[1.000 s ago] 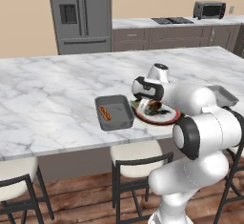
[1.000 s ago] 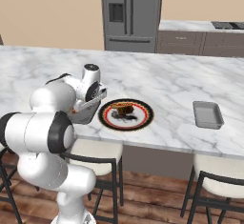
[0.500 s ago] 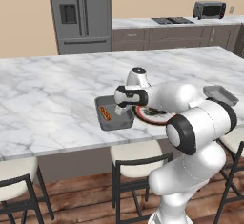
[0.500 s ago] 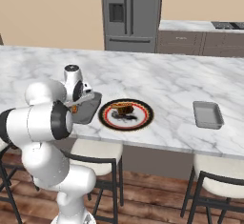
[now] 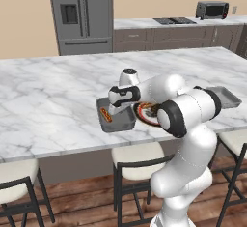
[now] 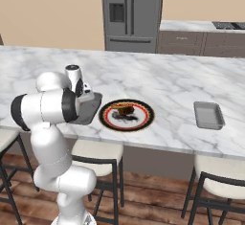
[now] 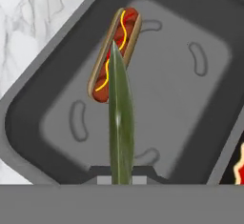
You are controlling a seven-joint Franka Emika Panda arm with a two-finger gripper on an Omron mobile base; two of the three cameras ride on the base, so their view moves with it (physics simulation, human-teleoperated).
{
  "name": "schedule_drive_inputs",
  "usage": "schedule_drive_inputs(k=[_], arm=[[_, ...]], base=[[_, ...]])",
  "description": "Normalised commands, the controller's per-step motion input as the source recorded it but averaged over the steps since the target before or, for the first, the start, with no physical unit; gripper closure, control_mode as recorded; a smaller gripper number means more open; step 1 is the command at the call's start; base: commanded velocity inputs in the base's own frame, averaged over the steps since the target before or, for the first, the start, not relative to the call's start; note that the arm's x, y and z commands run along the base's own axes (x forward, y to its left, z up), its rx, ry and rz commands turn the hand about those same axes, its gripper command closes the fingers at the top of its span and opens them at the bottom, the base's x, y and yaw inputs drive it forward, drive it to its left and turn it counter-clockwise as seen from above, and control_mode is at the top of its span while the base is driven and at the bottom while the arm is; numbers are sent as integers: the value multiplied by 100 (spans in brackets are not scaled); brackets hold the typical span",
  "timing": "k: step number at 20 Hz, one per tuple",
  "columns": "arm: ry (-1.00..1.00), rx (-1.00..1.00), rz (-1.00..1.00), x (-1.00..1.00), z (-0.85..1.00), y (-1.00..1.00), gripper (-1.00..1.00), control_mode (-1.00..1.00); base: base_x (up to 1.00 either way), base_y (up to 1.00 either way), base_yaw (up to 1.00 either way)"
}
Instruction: Place one cooked food and one vegetable from the large plate to each tupperware container.
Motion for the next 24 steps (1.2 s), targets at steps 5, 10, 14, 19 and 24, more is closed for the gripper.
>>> schedule_drive_inputs(k=[5,10,14,19,24], arm=[[7,0,-9,30,-55,4,100,-100],[4,0,-11,70,-49,22,100,-100],[0,0,-9,63,-35,6,100,-100],[0,0,-8,34,-36,7,100,-100],[1,0,-6,0,-12,17,-100,-100]], base=[[0,0,0],[0,0,0],[0,0,0],[0,0,0],[0,0,0]])
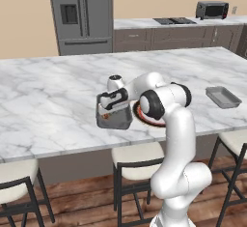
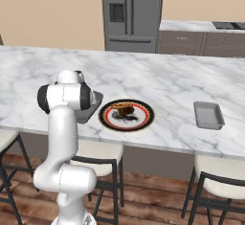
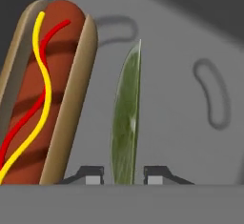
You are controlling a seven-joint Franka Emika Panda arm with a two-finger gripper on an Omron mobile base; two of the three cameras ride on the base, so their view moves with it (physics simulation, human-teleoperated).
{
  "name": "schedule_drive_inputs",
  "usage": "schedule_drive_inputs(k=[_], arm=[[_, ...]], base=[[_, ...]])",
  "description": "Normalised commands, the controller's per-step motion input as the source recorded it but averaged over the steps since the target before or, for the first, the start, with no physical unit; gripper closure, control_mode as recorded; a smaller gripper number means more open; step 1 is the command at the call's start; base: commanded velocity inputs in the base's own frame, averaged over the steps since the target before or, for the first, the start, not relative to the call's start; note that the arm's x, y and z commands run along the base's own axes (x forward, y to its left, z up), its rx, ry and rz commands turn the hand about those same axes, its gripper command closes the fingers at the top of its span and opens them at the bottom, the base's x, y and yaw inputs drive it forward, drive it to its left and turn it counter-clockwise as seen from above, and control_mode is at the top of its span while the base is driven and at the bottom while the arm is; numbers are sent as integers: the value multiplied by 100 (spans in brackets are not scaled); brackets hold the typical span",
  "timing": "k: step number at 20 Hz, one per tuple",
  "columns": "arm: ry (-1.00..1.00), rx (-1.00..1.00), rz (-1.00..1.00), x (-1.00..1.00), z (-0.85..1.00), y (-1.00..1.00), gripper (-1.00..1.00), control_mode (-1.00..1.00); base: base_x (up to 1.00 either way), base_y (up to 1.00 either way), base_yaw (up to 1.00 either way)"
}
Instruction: Place one cooked food and one vegetable from the large plate to each tupperware container.
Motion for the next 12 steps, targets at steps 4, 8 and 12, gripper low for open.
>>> schedule_drive_inputs(k=[4,8,12], arm=[[2,0,-2,-8,0,0,-100,-100],[-2,0,-6,-49,36,0,-100,-100],[-3,0,-6,-48,45,0,-100,-100]], base=[[0,0,0],[0,0,0],[0,0,0]])
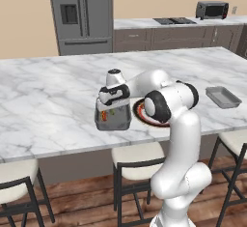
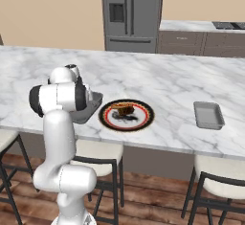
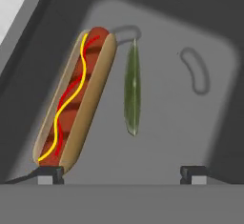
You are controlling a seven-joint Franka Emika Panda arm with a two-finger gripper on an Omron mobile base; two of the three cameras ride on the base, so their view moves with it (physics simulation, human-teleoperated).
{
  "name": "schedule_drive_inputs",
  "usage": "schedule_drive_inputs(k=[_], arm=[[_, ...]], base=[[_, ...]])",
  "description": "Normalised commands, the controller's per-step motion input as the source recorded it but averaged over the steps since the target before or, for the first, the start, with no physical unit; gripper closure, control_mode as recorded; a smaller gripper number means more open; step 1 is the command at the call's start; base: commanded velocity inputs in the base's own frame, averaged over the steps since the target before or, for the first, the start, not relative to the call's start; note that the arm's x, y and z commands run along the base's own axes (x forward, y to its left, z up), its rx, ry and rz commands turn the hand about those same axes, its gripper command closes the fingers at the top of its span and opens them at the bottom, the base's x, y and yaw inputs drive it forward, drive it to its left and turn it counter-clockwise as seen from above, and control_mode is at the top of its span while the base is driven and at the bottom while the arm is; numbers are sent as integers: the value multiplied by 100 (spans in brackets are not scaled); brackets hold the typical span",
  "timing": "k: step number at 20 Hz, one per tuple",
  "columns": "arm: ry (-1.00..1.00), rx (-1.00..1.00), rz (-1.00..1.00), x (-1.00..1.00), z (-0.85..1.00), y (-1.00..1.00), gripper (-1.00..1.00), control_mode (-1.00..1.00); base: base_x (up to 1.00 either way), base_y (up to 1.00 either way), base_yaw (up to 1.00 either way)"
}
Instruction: Place one cooked food and one vegetable from the large plate to each tupperware container.
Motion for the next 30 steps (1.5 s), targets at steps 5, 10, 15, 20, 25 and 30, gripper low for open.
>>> schedule_drive_inputs(k=[5,10,15,20,25,30], arm=[[0,0,-7,-43,32,-7,-100,-100],[0,0,-7,-36,40,-43,-100,-100],[0,0,-7,-23,44,-71,-100,-100],[3,0,-8,-15,12,-79,-100,-100],[6,0,-11,-41,0,-73,-100,-100],[-2,0,-17,-36,0,-76,-100,-100]], base=[[0,0,0],[0,0,0],[0,0,0],[0,0,0],[0,0,0],[0,0,0]])
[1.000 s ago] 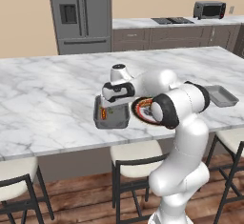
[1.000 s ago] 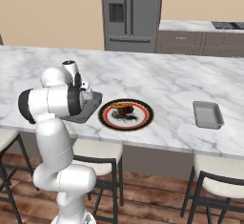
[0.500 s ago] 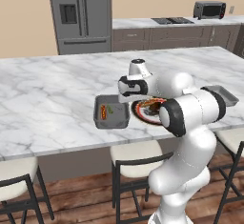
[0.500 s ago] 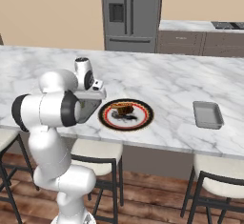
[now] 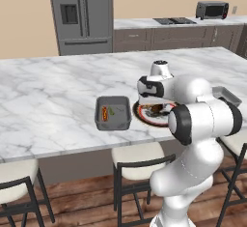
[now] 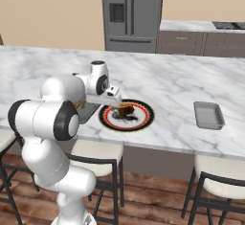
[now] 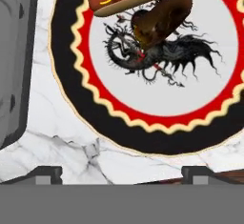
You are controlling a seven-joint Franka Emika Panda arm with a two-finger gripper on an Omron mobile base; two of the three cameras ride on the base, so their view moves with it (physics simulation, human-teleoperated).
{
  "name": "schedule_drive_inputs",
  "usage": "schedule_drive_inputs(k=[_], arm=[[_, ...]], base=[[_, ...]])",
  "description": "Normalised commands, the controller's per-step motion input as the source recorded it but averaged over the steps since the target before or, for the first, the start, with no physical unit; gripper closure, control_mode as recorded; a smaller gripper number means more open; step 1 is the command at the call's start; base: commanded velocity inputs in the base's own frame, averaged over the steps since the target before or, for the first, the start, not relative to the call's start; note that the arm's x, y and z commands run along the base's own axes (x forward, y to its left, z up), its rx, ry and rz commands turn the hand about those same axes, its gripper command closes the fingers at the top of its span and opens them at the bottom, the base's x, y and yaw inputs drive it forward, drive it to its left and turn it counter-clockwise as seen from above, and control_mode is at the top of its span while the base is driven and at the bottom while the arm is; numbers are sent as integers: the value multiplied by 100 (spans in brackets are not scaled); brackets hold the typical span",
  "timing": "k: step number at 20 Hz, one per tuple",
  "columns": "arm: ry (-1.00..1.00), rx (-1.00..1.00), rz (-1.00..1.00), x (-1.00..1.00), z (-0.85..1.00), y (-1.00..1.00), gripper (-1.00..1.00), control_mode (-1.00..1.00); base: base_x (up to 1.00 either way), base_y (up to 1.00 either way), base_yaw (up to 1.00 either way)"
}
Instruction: Place one cooked food and one vegetable from the large plate to each tupperware container.
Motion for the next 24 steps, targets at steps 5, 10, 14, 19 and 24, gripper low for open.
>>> schedule_drive_inputs(k=[5,10,14,19,24], arm=[[-9,0,-22,0,0,-57,-100,-100],[-5,0,-21,17,0,-30,-100,-100],[0,1,-5,31,0,-9,-100,-100],[2,4,0,34,-1,-22,-100,-100],[0,6,0,35,-9,-18,-100,-100]], base=[[0,0,0],[0,0,0],[0,0,0],[0,0,0],[0,0,0]])
